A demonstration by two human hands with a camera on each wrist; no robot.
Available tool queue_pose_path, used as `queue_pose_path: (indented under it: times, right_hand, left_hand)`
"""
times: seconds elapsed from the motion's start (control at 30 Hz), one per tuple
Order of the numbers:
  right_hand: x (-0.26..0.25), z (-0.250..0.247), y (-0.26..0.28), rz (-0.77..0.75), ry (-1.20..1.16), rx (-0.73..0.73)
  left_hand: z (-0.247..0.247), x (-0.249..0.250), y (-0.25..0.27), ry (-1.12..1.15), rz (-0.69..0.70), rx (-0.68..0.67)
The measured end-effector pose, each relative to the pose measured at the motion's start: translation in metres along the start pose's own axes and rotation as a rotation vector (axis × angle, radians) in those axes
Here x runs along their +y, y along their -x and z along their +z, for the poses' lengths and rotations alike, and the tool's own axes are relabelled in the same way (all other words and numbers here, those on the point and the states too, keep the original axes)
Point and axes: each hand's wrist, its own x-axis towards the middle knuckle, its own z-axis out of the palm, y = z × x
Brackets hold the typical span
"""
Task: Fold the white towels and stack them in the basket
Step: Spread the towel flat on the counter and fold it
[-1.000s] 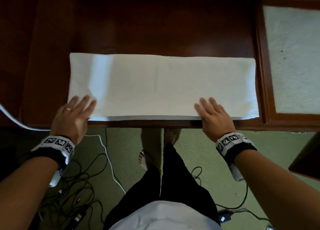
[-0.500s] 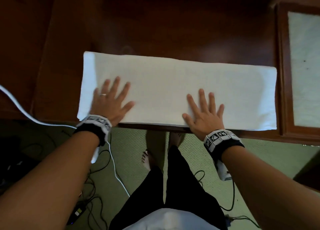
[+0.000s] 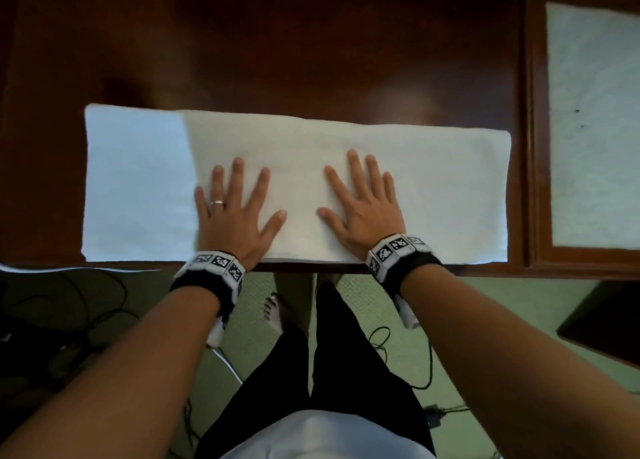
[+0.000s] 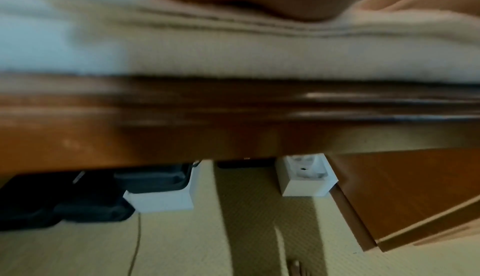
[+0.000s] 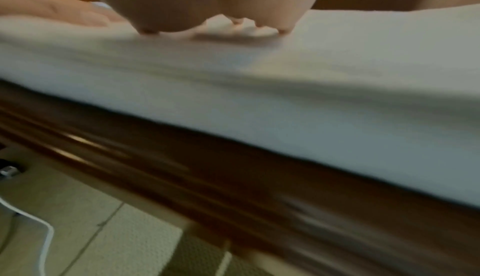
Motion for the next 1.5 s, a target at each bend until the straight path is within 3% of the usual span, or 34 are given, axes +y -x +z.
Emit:
queue_pose_path:
  times: [0.07,0.17,0.23,0.33,0.4,0.47,0.53,0.7,0.77,0.9,0.97,1.1,1.23,1.4,1.5]
  right_hand:
    - [0.049,0.005,0.015,0.072,-0.001,0.025]
    - [0.134,0.003,0.050,0.416,-0.076,0.021]
    - [0.163,-0.003,0.063,0.554,-0.078,0.027]
    - [0.147,-0.010,0.048,0.529,-0.065,0.138]
    - [0.114,-0.013,0.029,0.366,-0.094,0.175]
    - [0.090,-0.008,0.014,0.125,-0.043,0.111]
    - [0.094,-0.004,0.007,0.046,0.014,0.042]
    - [0.157,-0.008,0.026,0.525,-0.168,0.023]
    - [0.152,-0.006,0.045,0.532,-0.135,0.050]
    - [0.129,0.016,0.099,0.378,-0.111,0.036]
    - [0.134,0.019,0.117,0.440,-0.145,0.089]
    - [0.157,0.003,0.108,0.620,-0.325,0.383]
    - [0.172,-0.024,0.084,0.944,-0.610,0.202]
    - [0.184,-0.028,0.063,1.037,-0.829,0.060]
    - [0.194,-0.034,0.053,0.987,-0.967,-0.028]
  left_hand:
    - [0.005,-0.003,0.000,-0.031,-0.001,0.015]
    - [0.006,-0.002,-0.001,-0.028,0.012,0.043]
    - [0.007,0.001,-0.002,-0.029,0.009,0.051]
    - [0.009,0.002,-0.002,-0.038,0.006,0.058]
    - [0.009,0.002,-0.002,-0.041,0.007,0.071]
    - [0.009,0.002,-0.001,-0.048,0.013,0.078]
    - [0.010,0.002,-0.001,-0.055,0.017,0.083]
    - [0.012,0.000,-0.002,-0.070,0.029,0.099]
    - [0.012,0.000,-0.002,-0.068,0.033,0.100]
    - [0.008,0.001,-0.002,-0.053,0.034,0.092]
    - [0.004,0.002,-0.002,-0.053,0.032,0.066]
    - [-0.009,-0.001,-0.002,-0.079,0.029,0.008]
    - [-0.025,-0.006,-0.004,-0.087,0.028,-0.062]
    - [-0.041,0.003,-0.007,-0.081,-0.008,-0.114]
    - [-0.054,0.016,-0.012,-0.083,-0.045,-0.128]
